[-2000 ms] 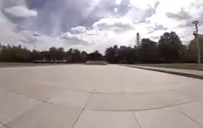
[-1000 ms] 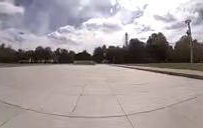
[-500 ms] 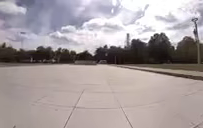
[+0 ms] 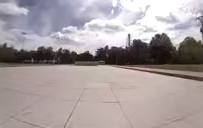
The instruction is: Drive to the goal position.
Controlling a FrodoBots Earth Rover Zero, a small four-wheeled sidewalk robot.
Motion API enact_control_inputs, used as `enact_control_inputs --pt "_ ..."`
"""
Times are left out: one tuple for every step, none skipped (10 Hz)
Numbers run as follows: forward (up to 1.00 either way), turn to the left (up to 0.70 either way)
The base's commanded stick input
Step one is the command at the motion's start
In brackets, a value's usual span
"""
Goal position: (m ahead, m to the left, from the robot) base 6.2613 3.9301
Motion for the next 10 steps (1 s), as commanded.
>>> enact_control_inputs --pt "1.0 0.0" --pt "1.0 0.0" --pt "1.0 0.0" --pt "1.0 0.0" --pt "1.0 0.0" --pt "1.0 0.0" --pt "1.0 0.0" --pt "1.0 0.0" --pt "1.0 0.0" --pt "1.0 0.0"
